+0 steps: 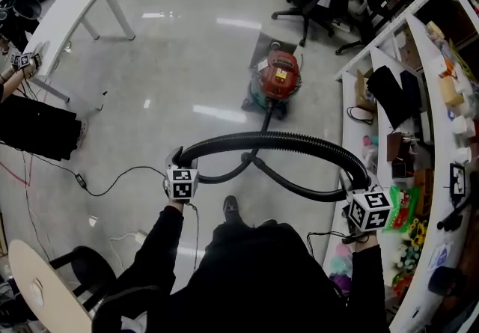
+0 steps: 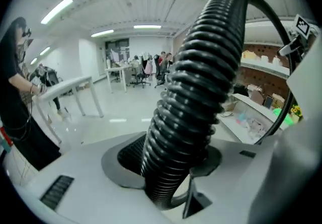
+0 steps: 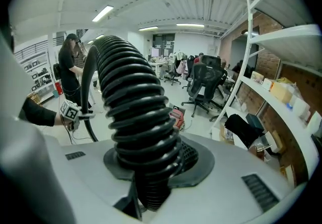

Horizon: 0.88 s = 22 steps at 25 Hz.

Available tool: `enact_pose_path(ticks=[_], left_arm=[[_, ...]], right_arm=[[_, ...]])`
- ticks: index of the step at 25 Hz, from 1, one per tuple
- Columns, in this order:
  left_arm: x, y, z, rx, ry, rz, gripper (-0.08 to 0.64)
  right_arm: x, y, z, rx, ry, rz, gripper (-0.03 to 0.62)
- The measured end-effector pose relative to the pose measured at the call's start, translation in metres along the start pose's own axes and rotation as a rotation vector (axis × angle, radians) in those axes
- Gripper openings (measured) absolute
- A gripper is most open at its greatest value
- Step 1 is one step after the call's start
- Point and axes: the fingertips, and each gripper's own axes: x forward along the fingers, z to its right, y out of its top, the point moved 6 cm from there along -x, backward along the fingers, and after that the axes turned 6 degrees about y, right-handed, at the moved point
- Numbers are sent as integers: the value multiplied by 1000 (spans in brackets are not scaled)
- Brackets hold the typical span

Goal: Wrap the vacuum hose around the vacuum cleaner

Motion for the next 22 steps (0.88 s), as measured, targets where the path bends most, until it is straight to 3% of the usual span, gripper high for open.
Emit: enact_pose_path(ticks=[6, 17, 19, 22], left_arm=[[19, 114, -5, 156, -13, 145, 204], [47, 231, 46, 301, -26, 162, 195], [55, 255, 62, 317, -30, 176, 183], [73, 296, 90, 301, -37, 192, 173]], right_arm=[[25, -34, 56, 168, 4, -30, 127], [118, -74, 158, 306, 119, -80, 131], [132, -71, 172, 335, 154, -64, 130], [152, -71, 194, 469, 186, 17, 134]])
